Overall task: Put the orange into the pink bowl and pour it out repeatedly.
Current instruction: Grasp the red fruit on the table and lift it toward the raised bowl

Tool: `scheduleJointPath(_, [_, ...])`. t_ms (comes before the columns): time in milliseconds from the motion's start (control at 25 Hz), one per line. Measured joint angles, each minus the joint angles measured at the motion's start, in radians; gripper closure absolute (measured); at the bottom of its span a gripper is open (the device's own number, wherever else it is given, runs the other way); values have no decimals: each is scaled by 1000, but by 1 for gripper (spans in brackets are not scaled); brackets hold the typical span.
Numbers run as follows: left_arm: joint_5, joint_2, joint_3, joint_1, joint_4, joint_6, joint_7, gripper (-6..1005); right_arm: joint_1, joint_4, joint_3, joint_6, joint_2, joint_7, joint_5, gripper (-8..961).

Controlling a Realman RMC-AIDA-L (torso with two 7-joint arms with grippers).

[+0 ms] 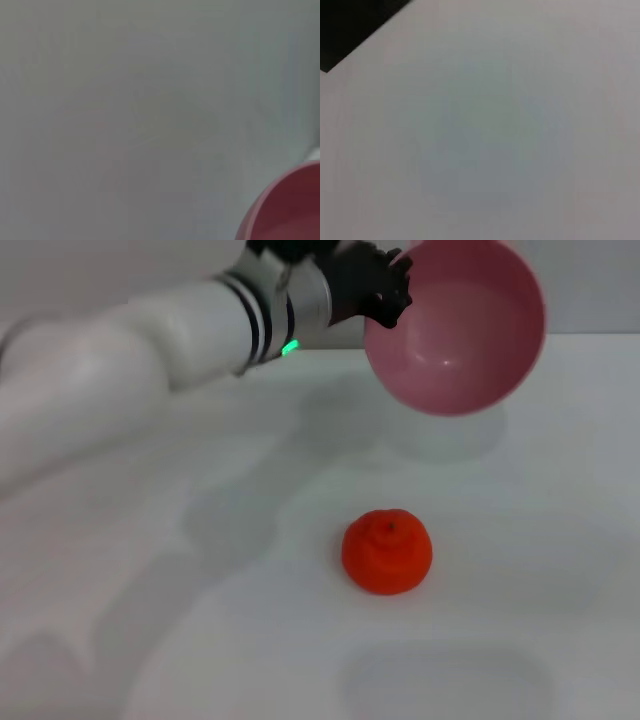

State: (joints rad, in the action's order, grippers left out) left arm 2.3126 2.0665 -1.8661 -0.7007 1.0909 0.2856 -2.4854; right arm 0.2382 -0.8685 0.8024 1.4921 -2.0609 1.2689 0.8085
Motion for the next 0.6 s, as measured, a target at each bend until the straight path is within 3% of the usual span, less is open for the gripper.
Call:
scheduleJointPath(120, [-2, -5, 167, -70, -9, 243, 16, 957, 7, -12, 1, 24, 13, 110, 98, 412])
scheduleJointPath(160, [-2, -5, 167, -70, -9, 243, 16, 957, 10, -22, 1, 36, 17, 142, 133, 412])
scheduleJointPath(240, [1, -7, 333, -117, -21, 408, 61, 957, 19, -52, 3, 67, 31, 237, 237, 412])
scheduleJointPath(360, [1, -7, 333, -117, -21, 408, 61, 957, 46, -128, 3, 120, 56, 400, 443, 412])
scheduleJointPath(400, [8, -24, 602, -172, -64, 615, 149, 957, 54, -173, 3, 145, 59, 454, 522, 412])
scheduleJointPath(440, [38, -59, 740, -188, -81, 708, 170, 957, 61, -227, 3, 168, 59, 509, 595, 412])
scheduleJointPath(520, [45, -69, 763, -188, -83, 721, 171, 957, 70, -335, 3, 213, 50, 594, 727, 412])
scheduleJointPath(600, [67, -100, 816, -180, -85, 745, 166, 957, 77, -447, 5, 257, 34, 671, 837, 412])
